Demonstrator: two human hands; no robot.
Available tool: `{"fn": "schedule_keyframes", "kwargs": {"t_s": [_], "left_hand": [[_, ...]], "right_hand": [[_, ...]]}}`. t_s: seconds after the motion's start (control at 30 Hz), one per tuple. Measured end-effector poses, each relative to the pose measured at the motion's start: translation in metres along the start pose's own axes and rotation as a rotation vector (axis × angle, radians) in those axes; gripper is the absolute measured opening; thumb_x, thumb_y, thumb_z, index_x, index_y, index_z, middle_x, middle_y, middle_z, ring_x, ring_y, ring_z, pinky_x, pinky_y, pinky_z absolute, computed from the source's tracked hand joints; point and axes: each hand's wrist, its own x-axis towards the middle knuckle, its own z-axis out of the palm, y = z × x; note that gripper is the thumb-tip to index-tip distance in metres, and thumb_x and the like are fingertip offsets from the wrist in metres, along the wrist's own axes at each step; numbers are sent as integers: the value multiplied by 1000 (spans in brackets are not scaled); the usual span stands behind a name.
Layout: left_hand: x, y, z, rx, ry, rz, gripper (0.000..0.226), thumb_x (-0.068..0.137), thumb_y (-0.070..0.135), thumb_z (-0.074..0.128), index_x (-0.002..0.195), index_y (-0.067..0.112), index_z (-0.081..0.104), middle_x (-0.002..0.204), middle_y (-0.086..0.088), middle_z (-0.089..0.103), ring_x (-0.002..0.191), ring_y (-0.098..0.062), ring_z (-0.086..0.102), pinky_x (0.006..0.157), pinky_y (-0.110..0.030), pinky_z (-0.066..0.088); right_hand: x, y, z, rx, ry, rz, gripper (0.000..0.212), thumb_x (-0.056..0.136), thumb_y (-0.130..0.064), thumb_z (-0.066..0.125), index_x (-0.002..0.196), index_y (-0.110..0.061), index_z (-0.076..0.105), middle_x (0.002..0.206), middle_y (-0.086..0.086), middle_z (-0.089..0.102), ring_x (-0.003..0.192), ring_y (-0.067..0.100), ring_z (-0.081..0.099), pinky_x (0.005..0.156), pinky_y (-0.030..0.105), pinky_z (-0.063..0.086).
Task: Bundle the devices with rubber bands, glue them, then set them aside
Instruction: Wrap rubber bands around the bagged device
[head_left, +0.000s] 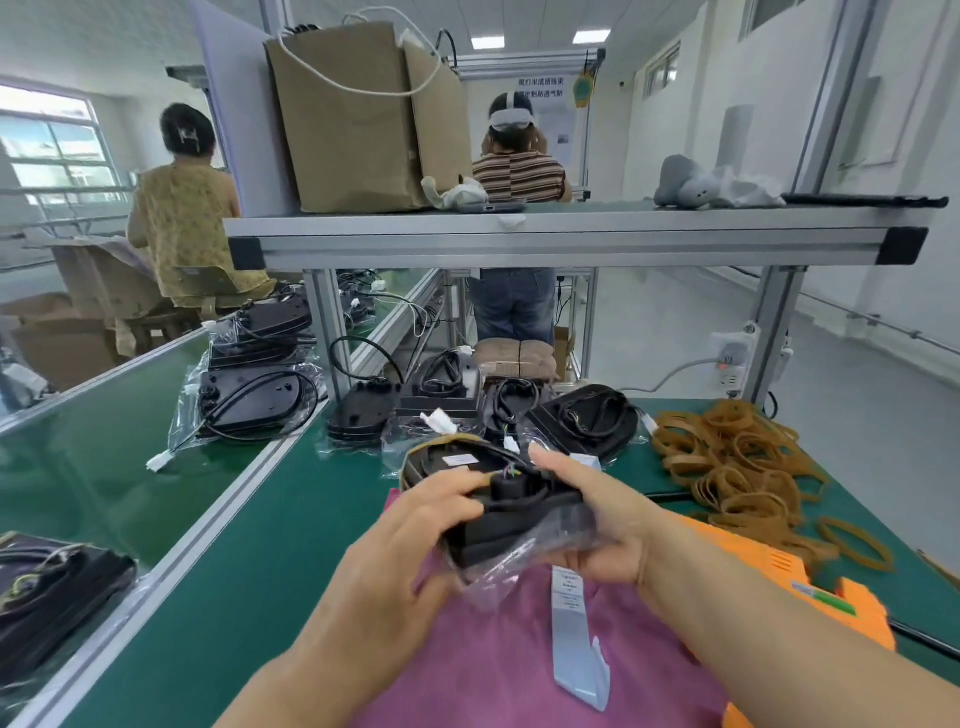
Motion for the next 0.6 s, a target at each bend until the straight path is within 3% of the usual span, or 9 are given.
{"fn": "schedule_keyframes", "kwargs": {"t_s": [0.1, 0.2, 0.3, 0.37, 0.43, 0.5, 0.6], "left_hand": [[-18, -12, 4, 18, 38, -39, 59, 70, -22, 58, 116, 14, 67, 144, 13, 52, 138, -5, 43, 113, -15, 29], [-28, -16, 4, -120, 184, -368, 63, 80, -23, 56, 113, 30, 67, 135, 25, 56, 130, 1, 49, 109, -13, 34], [-23, -17, 8, -312, 271, -825, 31, 97, 11, 58, 105, 40, 66, 117, 24, 66, 118, -1, 59, 100, -19, 46], [-18, -19, 12, -511, 204, -1002, 20, 101, 33, 51, 110, 35, 69, 117, 14, 70, 115, -10, 63, 105, -36, 47], [-13, -19, 16, -634, 129, -1048, 34, 100, 47, 47, 120, 29, 67, 122, 7, 70, 116, -16, 64, 106, -46, 45], [-7, -19, 19, -650, 142, -1095, 40, 96, 49, 54, 124, 21, 64, 118, 1, 72, 109, -19, 68, 102, -47, 49], [-4, -23, 29, -654, 155, -1178, 19, 95, 33, 63, 104, 16, 67, 96, -5, 77, 91, -25, 74, 93, -49, 55]], "right_hand": [[3, 10, -1, 43, -50, -50, 54, 81, -30, 65, 123, 4, 65, 124, 28, 63, 115, 39, 61, 103, 48, 47], [7, 12, 2, 31, -46, -169, 51, 81, -20, 63, 127, 0, 61, 128, 30, 59, 107, 38, 63, 97, 51, 50], [12, 14, 4, 34, -68, -227, 51, 81, -16, 63, 131, -5, 57, 127, 30, 60, 110, 40, 60, 94, 53, 51], [14, 18, 10, 16, -80, -229, 50, 83, -15, 62, 132, -6, 57, 128, 31, 59, 115, 43, 57, 96, 54, 48], [15, 25, 15, 6, -65, -206, 51, 81, -13, 64, 131, -4, 56, 128, 32, 59, 113, 42, 57, 99, 55, 47], [14, 34, 19, -26, -64, -185, 47, 81, -11, 66, 127, -3, 60, 123, 29, 63, 107, 39, 62, 95, 51, 52], [9, 41, 19, -169, 19, -141, 36, 88, -13, 66, 123, -4, 62, 115, 22, 70, 103, 37, 67, 95, 50, 54]]}}
